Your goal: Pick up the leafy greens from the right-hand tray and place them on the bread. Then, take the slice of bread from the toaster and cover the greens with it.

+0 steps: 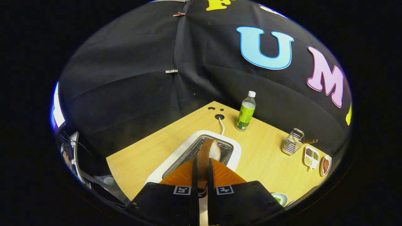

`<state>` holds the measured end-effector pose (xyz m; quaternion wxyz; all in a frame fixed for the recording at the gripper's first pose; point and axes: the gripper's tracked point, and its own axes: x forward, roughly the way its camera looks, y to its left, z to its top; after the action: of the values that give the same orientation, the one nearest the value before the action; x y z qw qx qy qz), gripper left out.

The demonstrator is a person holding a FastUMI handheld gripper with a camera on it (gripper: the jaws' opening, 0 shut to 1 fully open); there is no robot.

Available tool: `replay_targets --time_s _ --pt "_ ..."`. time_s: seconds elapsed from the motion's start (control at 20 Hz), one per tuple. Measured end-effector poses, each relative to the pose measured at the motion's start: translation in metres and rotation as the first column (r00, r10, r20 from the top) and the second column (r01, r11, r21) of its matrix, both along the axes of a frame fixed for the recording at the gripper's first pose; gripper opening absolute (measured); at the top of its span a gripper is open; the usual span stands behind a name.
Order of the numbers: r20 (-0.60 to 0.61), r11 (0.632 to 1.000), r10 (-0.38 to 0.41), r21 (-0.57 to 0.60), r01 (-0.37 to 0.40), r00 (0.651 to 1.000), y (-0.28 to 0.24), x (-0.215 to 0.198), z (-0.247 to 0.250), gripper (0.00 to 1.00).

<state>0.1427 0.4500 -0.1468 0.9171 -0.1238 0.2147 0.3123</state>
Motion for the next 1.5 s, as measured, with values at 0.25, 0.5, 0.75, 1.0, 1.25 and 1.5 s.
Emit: replay_targets --time_s 0.25,0.5,0.75,1.0,1.25,1.5 --pt "0.019 0.999 0.008 0.051 -0.009 1.000 -0.005 -0.005 0.028 0.14" --pt "0.079 0.992 0.001 0.127 -0.011 0.997 -0.016 -0.010 0.078 0.14" --pt "0.107 0.986 -0.061 0.163 0.043 0.992 -0.049 -0.007 0.103 0.14" --pt "0.070 0.973 -0.143 0.193 0.127 0.987 -0.099 -0.004 0.099 0.14" --pt "-0.015 0.954 -0.231 0.192 0.230 0.973 -0.158 -0.004 0.063 0.14" --pt "-0.113 0.919 -0.316 0.212 0.334 0.942 -0.206 -0.002 0.031 0.14"
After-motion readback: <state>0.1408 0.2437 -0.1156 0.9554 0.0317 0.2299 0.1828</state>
